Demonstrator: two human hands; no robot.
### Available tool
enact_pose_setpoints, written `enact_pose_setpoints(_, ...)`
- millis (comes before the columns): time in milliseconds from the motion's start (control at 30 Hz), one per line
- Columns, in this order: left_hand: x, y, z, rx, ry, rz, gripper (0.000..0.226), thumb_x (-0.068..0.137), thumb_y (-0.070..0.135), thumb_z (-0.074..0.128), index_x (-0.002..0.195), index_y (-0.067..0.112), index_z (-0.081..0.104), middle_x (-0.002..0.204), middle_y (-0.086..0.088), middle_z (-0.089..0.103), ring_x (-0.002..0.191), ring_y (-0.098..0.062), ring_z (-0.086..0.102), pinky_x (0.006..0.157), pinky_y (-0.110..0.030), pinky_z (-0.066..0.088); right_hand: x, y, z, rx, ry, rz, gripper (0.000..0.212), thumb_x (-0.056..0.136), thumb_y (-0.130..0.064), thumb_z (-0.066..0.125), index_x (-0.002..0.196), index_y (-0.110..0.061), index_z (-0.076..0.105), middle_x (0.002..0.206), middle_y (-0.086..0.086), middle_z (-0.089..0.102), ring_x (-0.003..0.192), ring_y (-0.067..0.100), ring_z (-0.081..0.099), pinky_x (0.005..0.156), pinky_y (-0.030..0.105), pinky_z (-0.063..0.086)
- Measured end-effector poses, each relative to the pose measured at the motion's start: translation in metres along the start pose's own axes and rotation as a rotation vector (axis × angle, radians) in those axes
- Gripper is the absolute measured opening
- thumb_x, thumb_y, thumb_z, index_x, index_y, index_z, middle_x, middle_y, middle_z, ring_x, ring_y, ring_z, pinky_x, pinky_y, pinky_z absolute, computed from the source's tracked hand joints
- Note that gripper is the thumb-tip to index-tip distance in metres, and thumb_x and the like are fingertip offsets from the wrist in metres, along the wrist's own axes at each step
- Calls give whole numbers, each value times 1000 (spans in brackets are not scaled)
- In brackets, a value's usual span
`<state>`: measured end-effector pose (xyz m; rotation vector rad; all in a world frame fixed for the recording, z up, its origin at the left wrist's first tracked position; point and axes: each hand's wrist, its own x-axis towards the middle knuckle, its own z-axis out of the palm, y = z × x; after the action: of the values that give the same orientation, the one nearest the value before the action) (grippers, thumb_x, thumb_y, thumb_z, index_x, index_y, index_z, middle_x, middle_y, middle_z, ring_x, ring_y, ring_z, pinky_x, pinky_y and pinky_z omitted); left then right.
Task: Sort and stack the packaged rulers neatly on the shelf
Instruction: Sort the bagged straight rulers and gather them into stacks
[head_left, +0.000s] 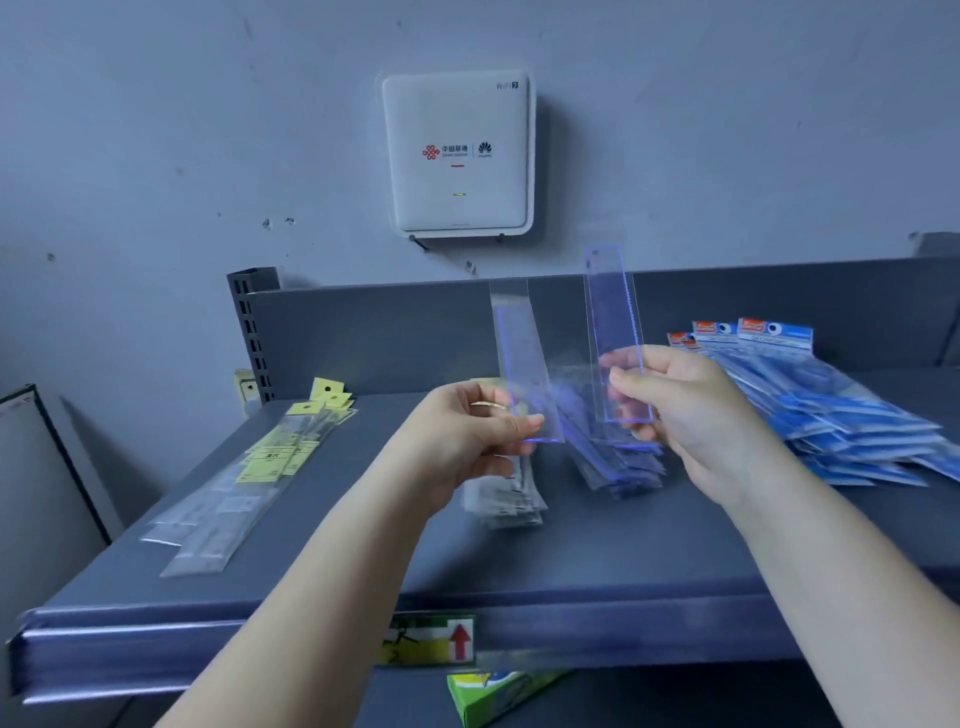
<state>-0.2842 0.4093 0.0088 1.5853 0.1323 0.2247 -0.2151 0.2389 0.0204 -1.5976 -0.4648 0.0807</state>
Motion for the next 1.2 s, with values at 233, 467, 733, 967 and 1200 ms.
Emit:
enact_pose_setpoints(233, 30, 5, 48, 57, -8, -75, 27, 79, 0, 70, 91, 7, 47, 62, -5, 63, 45, -9, 62, 38, -17, 39, 14, 12, -43, 26, -20, 21, 15, 89, -9, 59, 103, -15, 64, 67, -3, 59, 48, 2, 47, 53, 22, 31)
enact_pose_setpoints(467, 44, -1, 66, 524, 95, -104, 27, 77, 27, 77, 70, 10, 57, 61, -8, 60, 54, -22, 46, 42, -19, 35, 30, 10, -43, -9, -67, 30, 24, 89, -12, 61, 113, -17, 56, 75, -4, 63, 50, 0, 51, 51, 18, 32)
enact_pose_setpoints(733, 34, 5, 54, 498, 32, -137, 27, 87, 19, 64, 103, -2, 63, 53, -1, 51, 32, -9, 36, 37, -13, 24, 36, 31, -31, -703, -63, 0, 50, 83, -31, 64, 120, 3, 56, 126, 17, 57, 115, 30, 55, 93, 38, 46)
enact_pose_setpoints(967, 12, 10, 14, 483, 183, -16, 11, 89, 20, 61, 96, 12, 65, 59, 2, 57, 43, -9, 41, 41, -17, 27, 34, 25, -26, -824, 27, -86, 35, 86, -43, 58, 114, -22, 57, 103, -4, 58, 102, 19, 52, 78, 29, 39)
enact_pose_setpoints(1200, -16, -9, -61, 833, 457, 92, 30, 82, 31, 67, 109, 20, 59, 91, 4, 56, 70, -13, 50, 58, -23, 40, 11, 5, 43, -706, -97, -360, 21, 75, -34, 72, 91, -27, 61, 60, -9, 47, 69, 12, 47, 62, 27, 38)
